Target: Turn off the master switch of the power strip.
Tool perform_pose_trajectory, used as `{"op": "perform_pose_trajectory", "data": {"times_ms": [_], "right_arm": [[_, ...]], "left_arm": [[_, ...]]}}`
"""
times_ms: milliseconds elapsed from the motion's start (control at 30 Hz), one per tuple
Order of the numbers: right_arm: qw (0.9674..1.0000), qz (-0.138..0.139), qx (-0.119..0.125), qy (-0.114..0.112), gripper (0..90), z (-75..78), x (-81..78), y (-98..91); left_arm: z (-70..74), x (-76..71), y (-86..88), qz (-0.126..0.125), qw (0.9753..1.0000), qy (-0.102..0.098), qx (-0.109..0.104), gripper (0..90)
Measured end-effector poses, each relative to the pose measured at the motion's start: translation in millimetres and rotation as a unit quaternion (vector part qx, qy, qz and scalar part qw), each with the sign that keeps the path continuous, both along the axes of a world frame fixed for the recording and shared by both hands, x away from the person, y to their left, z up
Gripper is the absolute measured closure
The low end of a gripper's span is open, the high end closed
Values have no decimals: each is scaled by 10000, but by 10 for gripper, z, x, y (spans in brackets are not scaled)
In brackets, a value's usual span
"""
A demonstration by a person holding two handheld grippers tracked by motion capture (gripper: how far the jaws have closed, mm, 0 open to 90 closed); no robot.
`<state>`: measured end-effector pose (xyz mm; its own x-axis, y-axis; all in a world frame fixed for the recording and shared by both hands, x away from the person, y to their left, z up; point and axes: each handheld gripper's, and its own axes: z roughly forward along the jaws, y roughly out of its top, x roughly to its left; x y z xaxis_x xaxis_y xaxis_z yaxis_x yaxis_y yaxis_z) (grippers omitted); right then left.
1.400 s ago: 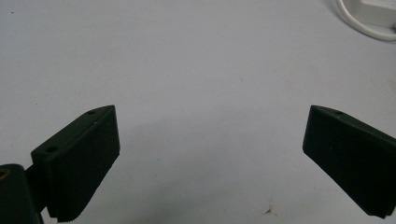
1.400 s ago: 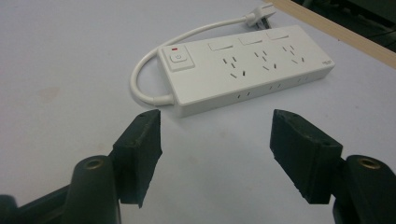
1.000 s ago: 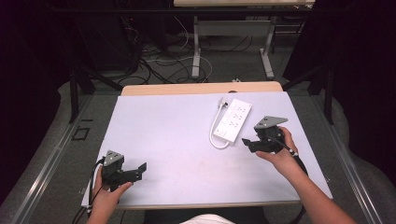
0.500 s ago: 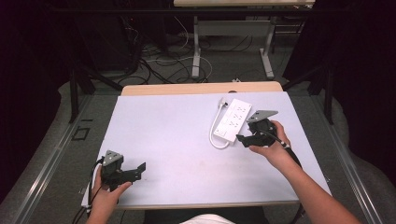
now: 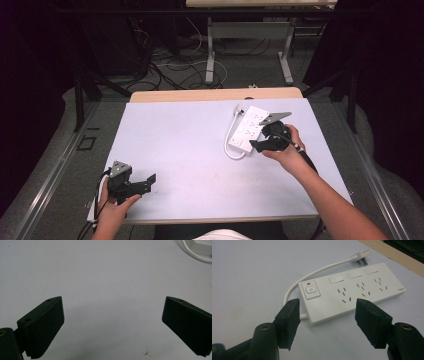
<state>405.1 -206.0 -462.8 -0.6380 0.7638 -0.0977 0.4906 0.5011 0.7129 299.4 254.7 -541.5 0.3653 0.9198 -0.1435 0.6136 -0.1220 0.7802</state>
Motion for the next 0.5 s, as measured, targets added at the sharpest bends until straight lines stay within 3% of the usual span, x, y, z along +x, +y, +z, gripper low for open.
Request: {"op": "perform_pose_trajectory", "data": {"times_ms": [233, 500], "right_arm": [[10000, -5, -24, 74, 365, -1, 81, 48], [9999, -59, 108, 108, 369, -46, 177, 80]], "left_arm": [[0, 0, 1, -1, 10000, 1, -1, 42], [-2, 3, 3, -8, 10000, 15, -2, 42]]}}
